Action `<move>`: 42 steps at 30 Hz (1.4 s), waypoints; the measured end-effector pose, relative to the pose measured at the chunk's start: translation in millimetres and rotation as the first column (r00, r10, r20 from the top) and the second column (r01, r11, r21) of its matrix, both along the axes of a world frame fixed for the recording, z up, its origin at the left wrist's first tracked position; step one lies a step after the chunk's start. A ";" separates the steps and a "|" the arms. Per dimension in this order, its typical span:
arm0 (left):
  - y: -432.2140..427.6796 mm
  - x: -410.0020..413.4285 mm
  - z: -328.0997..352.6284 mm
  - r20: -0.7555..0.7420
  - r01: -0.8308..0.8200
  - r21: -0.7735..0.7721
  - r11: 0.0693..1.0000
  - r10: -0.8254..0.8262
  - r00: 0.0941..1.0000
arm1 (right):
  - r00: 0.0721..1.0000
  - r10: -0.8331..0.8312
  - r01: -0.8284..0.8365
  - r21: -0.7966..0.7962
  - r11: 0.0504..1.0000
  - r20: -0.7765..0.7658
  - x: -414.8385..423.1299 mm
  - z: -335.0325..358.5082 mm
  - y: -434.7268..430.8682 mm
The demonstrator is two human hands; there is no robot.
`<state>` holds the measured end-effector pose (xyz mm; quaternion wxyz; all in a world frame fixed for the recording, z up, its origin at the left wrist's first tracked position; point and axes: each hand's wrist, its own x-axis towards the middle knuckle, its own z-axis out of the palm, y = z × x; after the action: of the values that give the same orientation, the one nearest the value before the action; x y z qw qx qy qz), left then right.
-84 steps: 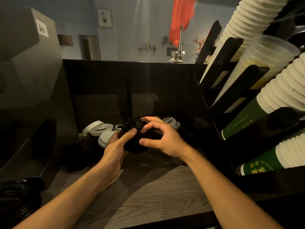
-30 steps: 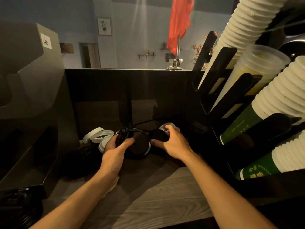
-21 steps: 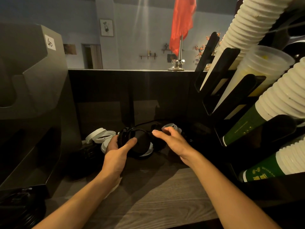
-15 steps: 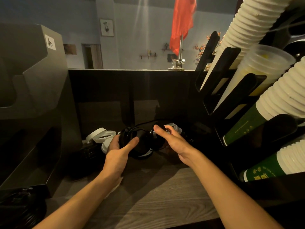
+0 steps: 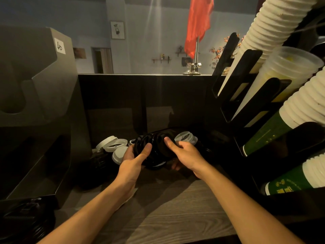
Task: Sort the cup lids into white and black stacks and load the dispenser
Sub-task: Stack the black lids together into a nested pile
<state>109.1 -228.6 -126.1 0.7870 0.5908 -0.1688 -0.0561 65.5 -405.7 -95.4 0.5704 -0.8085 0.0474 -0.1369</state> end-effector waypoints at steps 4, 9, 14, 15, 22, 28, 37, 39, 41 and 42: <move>-0.4 0.6 -1.5 -0.009 0.041 0.025 0.999 -0.041 0.999 | 1.000 -0.022 0.024 -0.105 0.994 0.021 0.8 -2.3 1.7; -0.6 2.0 -4.4 0.019 0.002 0.122 0.993 -0.004 1.000 | 0.999 0.005 0.001 -0.138 0.990 0.037 1.1 -6.0 1.7; -0.2 -1.9 0.3 0.020 -0.006 0.064 0.998 0.005 1.000 | 0.984 0.171 -0.175 0.119 0.977 0.046 5.5 -6.7 2.5; -0.3 -2.6 1.4 0.019 -0.003 0.057 0.998 0.002 1.000 | 0.982 0.179 -0.185 0.142 0.972 0.051 4.7 -5.7 2.8; -0.6 -3.7 3.0 0.024 0.052 0.067 0.996 -0.053 0.998 | 0.988 0.142 -0.153 0.235 0.960 0.062 0.3 2.7 -1.1; -0.2 -2.2 1.5 0.009 0.066 0.083 0.994 -0.067 0.998 | 0.989 0.137 -0.144 0.183 0.973 0.047 -0.3 2.4 -2.1; -10.2 -14.9 -1.7 -0.025 0.040 0.074 0.996 -0.038 0.999 | 0.988 0.019 -0.011 -0.058 0.998 0.153 -6.3 0.5 -3.4; -14.3 -19.3 -3.0 -0.016 -0.006 0.115 0.993 0.008 1.000 | 0.973 -0.120 0.158 -0.194 0.968 0.196 -6.2 1.7 -11.3; -20.7 -22.9 -2.0 -0.011 -0.017 0.132 0.991 0.018 1.000 | 0.912 -0.272 0.384 -0.410 0.827 0.307 -3.9 0.4 -25.4; -26.0 -24.1 -0.3 -0.004 -0.015 0.143 0.990 0.016 1.000 | 0.876 -0.331 0.476 -0.522 0.708 0.350 -3.4 -1.2 -33.3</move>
<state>84.9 -254.6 -126.4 0.7436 0.6467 -0.1577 -0.0633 62.1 -439.0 -96.6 0.2457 -0.8932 0.1125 -0.3593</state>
